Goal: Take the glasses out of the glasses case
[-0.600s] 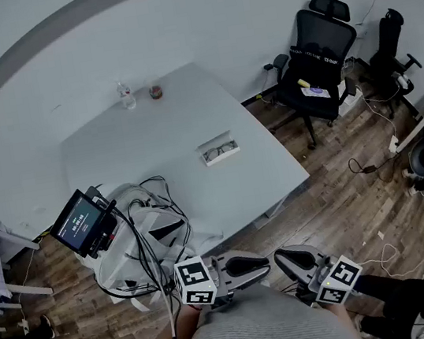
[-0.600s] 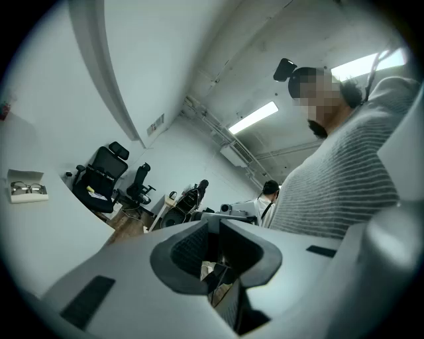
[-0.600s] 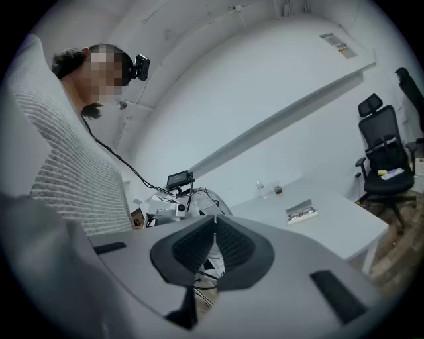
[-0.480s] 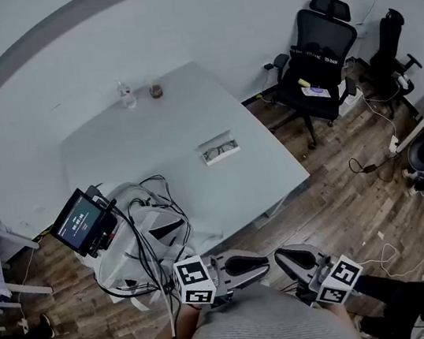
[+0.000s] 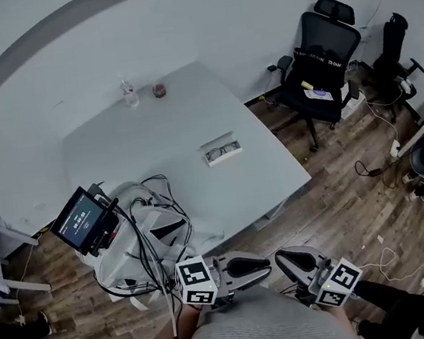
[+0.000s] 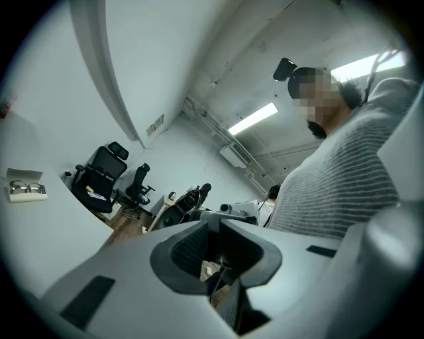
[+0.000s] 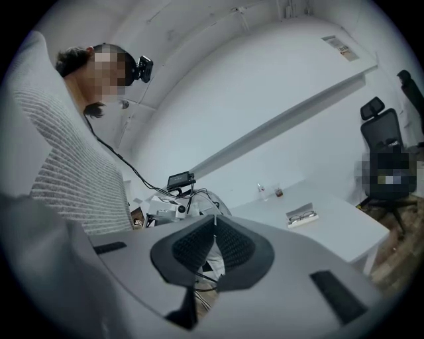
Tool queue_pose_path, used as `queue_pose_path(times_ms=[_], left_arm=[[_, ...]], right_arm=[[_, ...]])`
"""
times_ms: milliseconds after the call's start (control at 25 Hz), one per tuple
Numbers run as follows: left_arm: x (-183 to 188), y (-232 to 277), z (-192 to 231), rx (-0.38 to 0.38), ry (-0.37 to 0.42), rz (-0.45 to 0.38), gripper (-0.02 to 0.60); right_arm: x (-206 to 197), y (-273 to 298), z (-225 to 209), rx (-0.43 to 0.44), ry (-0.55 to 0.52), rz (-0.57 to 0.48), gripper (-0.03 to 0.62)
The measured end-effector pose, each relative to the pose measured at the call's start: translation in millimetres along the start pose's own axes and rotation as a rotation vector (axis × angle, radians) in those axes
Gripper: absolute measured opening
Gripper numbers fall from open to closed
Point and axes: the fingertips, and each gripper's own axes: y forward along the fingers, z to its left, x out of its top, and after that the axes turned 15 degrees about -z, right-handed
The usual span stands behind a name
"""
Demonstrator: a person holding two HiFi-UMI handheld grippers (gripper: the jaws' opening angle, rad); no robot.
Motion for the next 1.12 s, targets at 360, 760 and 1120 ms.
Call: queue_pose_path(times_ms=[360,760,1120], left_arm=[[14,1,-7,-0.048,0.050,-0.074,0.059],[26,9,-15,-0.093,0.011,-0.127,0.060],[14,11,-16,-0.101,0.042,-0.061,0.059]], right_arm=[[44,6,25,0.079,-0.279,-0.175,0.021],[54,13,43,0.208,-0.304,-0.157,0.020],[41,-4,22,0.113,-0.252,-0.108,0.020]])
